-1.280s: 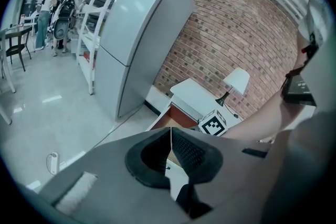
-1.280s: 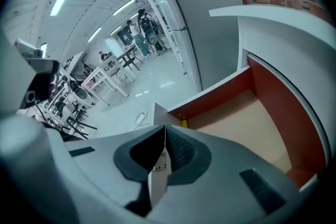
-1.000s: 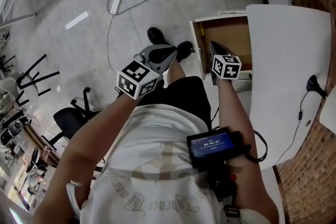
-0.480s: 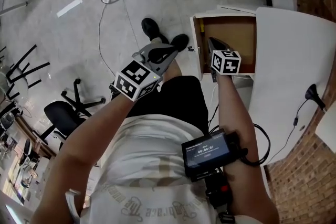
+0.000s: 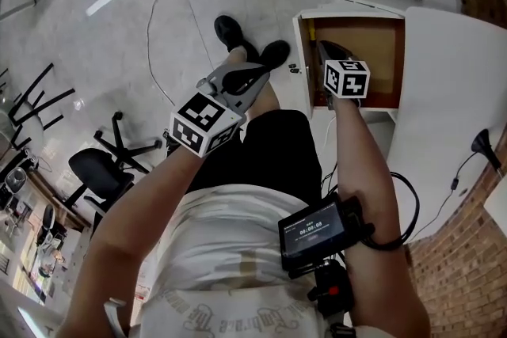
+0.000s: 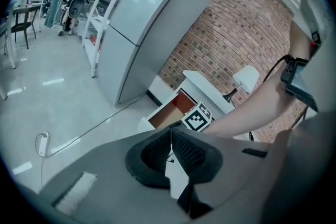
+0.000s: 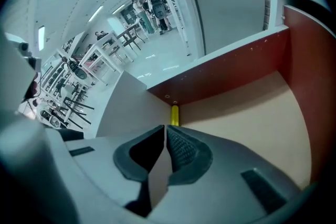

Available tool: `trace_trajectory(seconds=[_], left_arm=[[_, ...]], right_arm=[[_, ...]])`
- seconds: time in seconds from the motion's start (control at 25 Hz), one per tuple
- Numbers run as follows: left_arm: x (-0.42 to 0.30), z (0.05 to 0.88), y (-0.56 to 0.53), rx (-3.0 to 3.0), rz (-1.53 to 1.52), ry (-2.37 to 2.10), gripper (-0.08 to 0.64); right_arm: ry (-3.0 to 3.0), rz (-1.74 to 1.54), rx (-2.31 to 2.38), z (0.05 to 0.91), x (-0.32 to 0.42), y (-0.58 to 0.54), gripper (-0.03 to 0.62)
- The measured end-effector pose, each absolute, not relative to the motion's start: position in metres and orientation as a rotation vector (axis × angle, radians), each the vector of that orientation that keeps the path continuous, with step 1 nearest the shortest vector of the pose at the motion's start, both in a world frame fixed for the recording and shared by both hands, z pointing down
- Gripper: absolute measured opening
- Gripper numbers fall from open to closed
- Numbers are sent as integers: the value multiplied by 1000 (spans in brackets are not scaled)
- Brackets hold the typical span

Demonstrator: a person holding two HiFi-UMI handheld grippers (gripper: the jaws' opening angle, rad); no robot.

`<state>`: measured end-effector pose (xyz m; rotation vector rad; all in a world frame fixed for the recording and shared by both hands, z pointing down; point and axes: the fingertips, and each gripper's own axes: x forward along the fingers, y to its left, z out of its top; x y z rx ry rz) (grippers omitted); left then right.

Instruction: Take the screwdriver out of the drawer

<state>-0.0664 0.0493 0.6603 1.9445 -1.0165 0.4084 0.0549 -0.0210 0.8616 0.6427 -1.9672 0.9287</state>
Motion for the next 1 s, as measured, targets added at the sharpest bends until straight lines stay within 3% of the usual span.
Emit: trace_trajectory(seconds=[0.36, 0.44, 1.0], left_arm=[[-75, 673, 57, 1889, 394, -1051, 12], [-74, 679, 60, 1882, 395, -1044, 12], [-66, 698, 78, 1836, 367, -1009, 12]], right_arm=[[-1985, 924, 644, 884, 45, -33, 11], [-1988, 942, 661, 891, 43, -39, 77], [-1907, 952, 599, 931, 34, -43, 77]])
